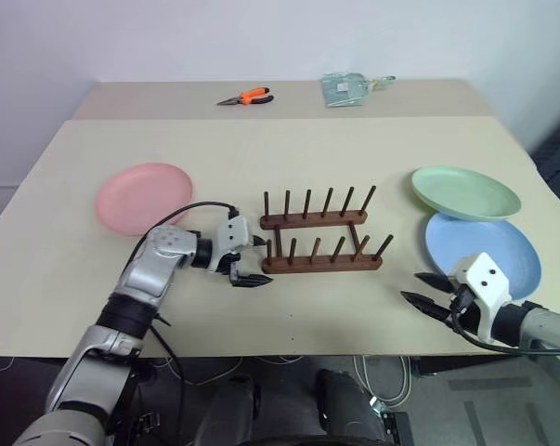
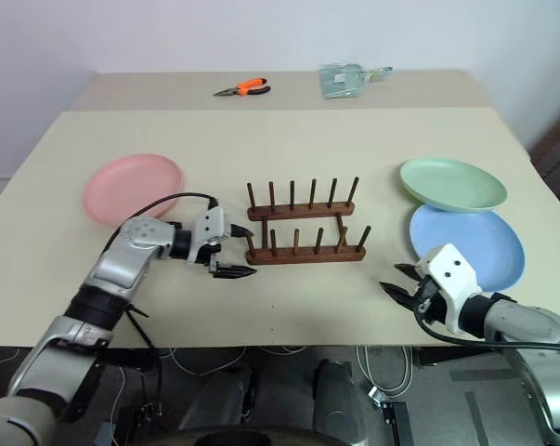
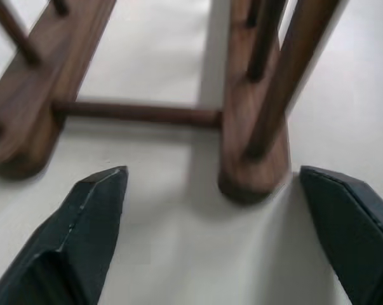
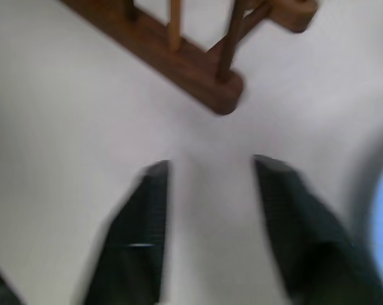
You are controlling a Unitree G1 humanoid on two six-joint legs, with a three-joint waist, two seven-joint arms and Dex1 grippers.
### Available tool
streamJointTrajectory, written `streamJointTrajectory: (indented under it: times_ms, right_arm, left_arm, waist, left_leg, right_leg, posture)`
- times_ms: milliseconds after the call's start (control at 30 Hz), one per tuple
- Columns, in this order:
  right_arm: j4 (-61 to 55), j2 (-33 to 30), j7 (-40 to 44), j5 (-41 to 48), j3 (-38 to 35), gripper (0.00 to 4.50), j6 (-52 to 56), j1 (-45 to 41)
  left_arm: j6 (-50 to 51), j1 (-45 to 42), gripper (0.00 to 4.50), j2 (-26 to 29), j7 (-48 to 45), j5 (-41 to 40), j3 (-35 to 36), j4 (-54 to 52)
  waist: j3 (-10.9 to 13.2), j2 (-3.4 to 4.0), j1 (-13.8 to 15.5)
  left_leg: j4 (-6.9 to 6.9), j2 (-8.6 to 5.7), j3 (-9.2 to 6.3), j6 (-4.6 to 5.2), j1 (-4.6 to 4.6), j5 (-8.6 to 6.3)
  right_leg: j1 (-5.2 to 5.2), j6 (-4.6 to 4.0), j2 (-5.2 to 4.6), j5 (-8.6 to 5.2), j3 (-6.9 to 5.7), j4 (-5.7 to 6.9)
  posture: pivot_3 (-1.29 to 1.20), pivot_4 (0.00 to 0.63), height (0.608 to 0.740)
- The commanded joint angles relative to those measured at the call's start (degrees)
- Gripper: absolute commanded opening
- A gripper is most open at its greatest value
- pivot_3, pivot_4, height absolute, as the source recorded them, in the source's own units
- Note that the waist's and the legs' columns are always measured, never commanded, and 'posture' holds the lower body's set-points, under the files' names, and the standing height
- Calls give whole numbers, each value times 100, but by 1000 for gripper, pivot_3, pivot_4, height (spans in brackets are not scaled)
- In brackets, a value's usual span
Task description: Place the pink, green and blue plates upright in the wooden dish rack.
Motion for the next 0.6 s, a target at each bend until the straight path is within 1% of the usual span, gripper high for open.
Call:
streamJointTrajectory:
  times_ms: [33, 100, 133, 167, 267, 333, 400, 433, 533, 600]
  right_arm:
    - [57, 182, -129, -231, 507, 25, -185, -217]
    - [261, 336, -293, -478, 874, 0, -291, -410]
    - [334, 372, -338, -577, 969, 0, -336, -463]
    - [505, 437, -467, -758, 1119, 0, -385, -603]
    - [901, 595, -744, -1124, 1426, 0, -477, -954]
    - [1146, 775, -991, -1353, 1598, 0, -538, -1235]
    - [1448, 1053, -1317, -1522, 1705, 0, -495, -1610]
    - [1556, 1152, -1409, -1574, 1734, 0, -486, -1744]
    - [1816, 1372, -1555, -1668, 1808, 0, -490, -2066]
    - [1987, 1447, -1607, -1707, 1853, 0, -526, -2242]
  left_arm:
    - [1193, 810, 2725, 461, -124, -653, 269, -1378]
    - [1654, 1245, 1704, 494, 39, -915, 203, -2189]
    - [1767, 1341, 1198, 480, 131, -958, 165, -2391]
    - [1895, 1428, 778, 313, 378, -952, 94, -2551]
    - [2008, 1524, 778, -69, 1003, -745, -144, -2703]
    - [1739, 1386, 778, -437, 1778, -250, -297, -2346]
    - [1690, 1133, 778, -849, 2701, 160, -240, -1739]
    - [1609, 1043, 778, -955, 2959, 271, -211, -1546]
    - [1458, 861, 778, -1203, 3347, 251, -39, -1170]
    - [1343, 773, 778, -1270, 3491, 206, 28, -988]
  waist:
    - [-2, 2, -73]
    - [-3, 4, -66]
    - [-2, 7, -44]
    - [-1, 8, -7]
    - [-4, 1, 98]
    - [-8, -3, 109]
    - [-15, -11, 107]
    - [-17, -14, 101]
    - [-27, -8, 76]
    - [-29, -9, 62]
  left_leg:
    - [-2, 1, -1, 0, 0, 0]
    - [-5, 4, 0, 0, 2, -1]
    - [-3, 4, -2, 0, 0, -1]
    - [2, 4, -2, 0, -3, -1]
    - [22, -2, -6, 0, -9, 0]
    - [28, -5, -8, 0, -7, 0]
    - [29, -8, -8, 0, 2, 0]
    - [33, -9, -8, -1, 5, 0]
    - [41, -7, -9, -2, 10, 1]
    - [35, -6, -7, -2, 18, 1]
  right_leg:
    - [-2, -1, 1, 0, 0, 1]
    - [-2, -12, -1, -7, 2, 0]
    - [-2, -17, -4, -9, 2, 0]
    - [-1, -17, -8, -10, 4, -1]
    - [7, -20, -11, -11, 3, -4]
    - [15, -21, -11, -11, 1, -4]
    - [26, -21, -10, -11, 0, -3]
    - [30, -23, -9, -9, 0, -2]
    - [30, -30, -1, -3, -1, 7]
    - [30, -29, 1, -4, 0, 10]
  posture:
    - [0, 150, 740]
    - [0, 150, 740]
    - [0, 150, 740]
    - [0, 150, 740]
    - [0, 150, 740]
    - [0, 150, 740]
    - [0, 150, 740]
    - [0, 150, 740]
    - [0, 150, 740]
    - [0, 150, 740]
